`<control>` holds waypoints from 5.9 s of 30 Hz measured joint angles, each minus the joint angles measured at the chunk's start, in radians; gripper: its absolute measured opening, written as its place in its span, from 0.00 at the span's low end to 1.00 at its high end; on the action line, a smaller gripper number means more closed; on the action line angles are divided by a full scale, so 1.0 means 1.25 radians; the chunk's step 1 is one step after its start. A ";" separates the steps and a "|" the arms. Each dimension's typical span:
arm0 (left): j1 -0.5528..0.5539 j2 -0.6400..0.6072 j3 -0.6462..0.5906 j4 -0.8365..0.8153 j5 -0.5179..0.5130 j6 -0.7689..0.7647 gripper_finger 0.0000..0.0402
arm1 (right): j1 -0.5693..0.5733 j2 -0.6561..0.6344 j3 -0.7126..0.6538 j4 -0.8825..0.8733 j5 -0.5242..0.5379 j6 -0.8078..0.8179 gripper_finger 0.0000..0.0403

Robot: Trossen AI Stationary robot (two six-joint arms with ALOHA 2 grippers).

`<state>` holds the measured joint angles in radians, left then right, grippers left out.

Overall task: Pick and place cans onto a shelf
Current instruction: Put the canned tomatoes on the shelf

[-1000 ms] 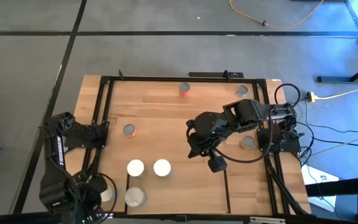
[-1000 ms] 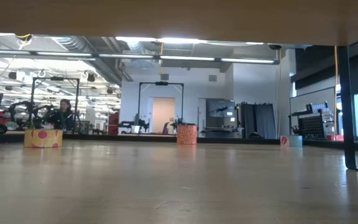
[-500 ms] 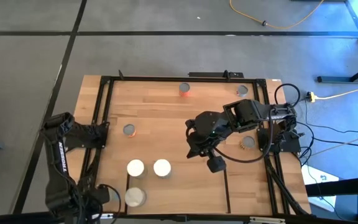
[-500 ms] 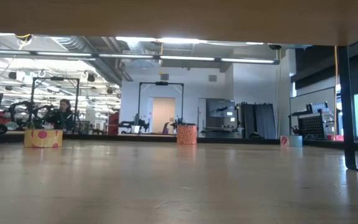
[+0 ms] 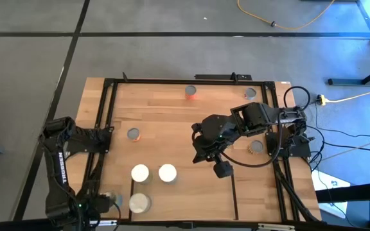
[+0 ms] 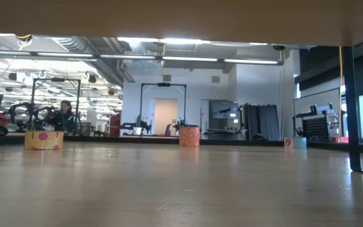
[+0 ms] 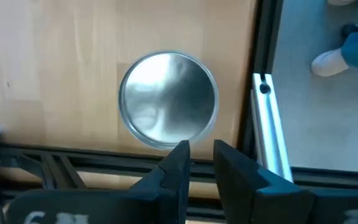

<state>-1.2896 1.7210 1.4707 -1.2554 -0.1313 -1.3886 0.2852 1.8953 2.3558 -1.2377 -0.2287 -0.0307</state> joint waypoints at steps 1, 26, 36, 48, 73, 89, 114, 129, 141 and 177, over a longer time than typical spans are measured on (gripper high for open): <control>-0.003 0.000 -0.004 0.002 -0.011 0.008 0.16 | 0.000 0.000 0.000 0.000 0.000 0.000 0.00; -0.013 -0.001 -0.094 0.152 -0.053 0.047 0.16 | 0.000 0.000 0.000 -0.001 0.000 0.000 0.00; -0.013 -0.001 -0.099 0.156 -0.060 0.046 0.16 | 0.000 0.000 0.000 -0.001 0.001 0.000 0.00; -0.012 -0.001 -0.099 0.156 -0.061 0.045 0.16 | 0.000 0.000 0.000 -0.001 0.001 0.000 0.00; -0.007 -0.001 -0.099 0.156 -0.070 0.045 0.16 | 0.000 0.000 0.000 -0.001 0.001 -0.001 0.00; -0.006 0.006 -0.099 0.156 -0.071 0.044 0.16 | 0.000 0.000 0.000 -0.001 0.000 -0.001 0.00; -0.003 0.020 -0.097 0.157 -0.073 0.045 0.09 | 0.000 0.000 0.000 -0.001 0.000 -0.003 0.00; 0.004 0.020 -0.098 0.161 -0.075 0.044 0.00 | 0.000 0.000 0.000 -0.001 0.000 -0.002 0.00; 0.026 0.021 -0.058 0.115 -0.070 0.024 0.00 | 0.000 0.000 0.000 -0.001 0.000 -0.001 0.00; 0.048 0.013 0.321 -0.252 -0.066 -0.015 0.00 | 0.000 0.000 0.000 -0.001 0.000 -0.003 0.00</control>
<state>-1.2294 1.7374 1.8713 -1.5703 -0.2143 -1.4068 0.2852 1.8954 2.3558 -1.2392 -0.2288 -0.0345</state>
